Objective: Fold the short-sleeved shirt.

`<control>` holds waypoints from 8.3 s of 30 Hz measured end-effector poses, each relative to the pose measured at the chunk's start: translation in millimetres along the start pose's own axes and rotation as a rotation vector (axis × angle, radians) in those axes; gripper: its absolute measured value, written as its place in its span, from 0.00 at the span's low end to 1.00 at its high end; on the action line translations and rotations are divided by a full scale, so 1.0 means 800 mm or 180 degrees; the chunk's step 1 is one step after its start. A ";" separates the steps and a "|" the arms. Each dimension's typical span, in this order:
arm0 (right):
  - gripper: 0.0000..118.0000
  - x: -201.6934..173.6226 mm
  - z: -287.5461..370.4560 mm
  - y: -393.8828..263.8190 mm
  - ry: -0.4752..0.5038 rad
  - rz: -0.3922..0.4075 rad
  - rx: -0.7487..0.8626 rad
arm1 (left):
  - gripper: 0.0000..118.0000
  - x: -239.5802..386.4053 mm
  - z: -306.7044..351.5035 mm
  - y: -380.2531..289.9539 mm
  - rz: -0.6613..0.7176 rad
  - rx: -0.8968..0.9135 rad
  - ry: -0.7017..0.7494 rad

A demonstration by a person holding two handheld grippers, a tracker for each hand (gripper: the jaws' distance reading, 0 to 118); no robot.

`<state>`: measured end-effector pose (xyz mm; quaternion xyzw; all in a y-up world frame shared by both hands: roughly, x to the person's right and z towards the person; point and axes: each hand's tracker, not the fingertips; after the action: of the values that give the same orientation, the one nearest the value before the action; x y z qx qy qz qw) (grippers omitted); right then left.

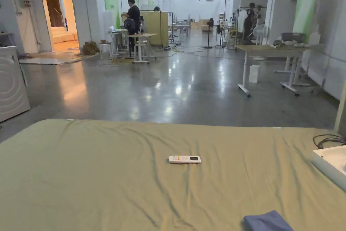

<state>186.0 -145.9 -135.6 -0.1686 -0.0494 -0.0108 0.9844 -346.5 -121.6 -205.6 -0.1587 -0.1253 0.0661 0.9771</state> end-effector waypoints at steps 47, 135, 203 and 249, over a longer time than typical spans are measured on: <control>0.00 -0.078 0.010 0.011 0.0720 0.0069 0.0217 | 0.47 -0.001 -0.082 -0.004 0.0014 -0.0418 0.0178; 0.18 0.067 -0.150 -0.177 0.0205 -0.0048 -0.1806 | 0.26 -0.113 -0.133 -0.201 0.0516 -0.2074 -0.0007; 0.00 -0.085 -0.007 0.007 0.0590 -0.0247 -0.0323 | 0.91 -0.184 -0.141 -0.218 0.2030 -0.1808 -0.1049; 0.00 -0.006 0.052 -0.048 0.0696 -0.0825 -0.0532 | 0.18 0.140 -0.301 -0.176 0.1536 -0.2114 -0.0905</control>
<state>176.1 -168.2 -84.4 -0.2398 0.0376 -0.1598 0.9568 -162.6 -305.4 -355.4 -0.4784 -0.2324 0.2699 0.8026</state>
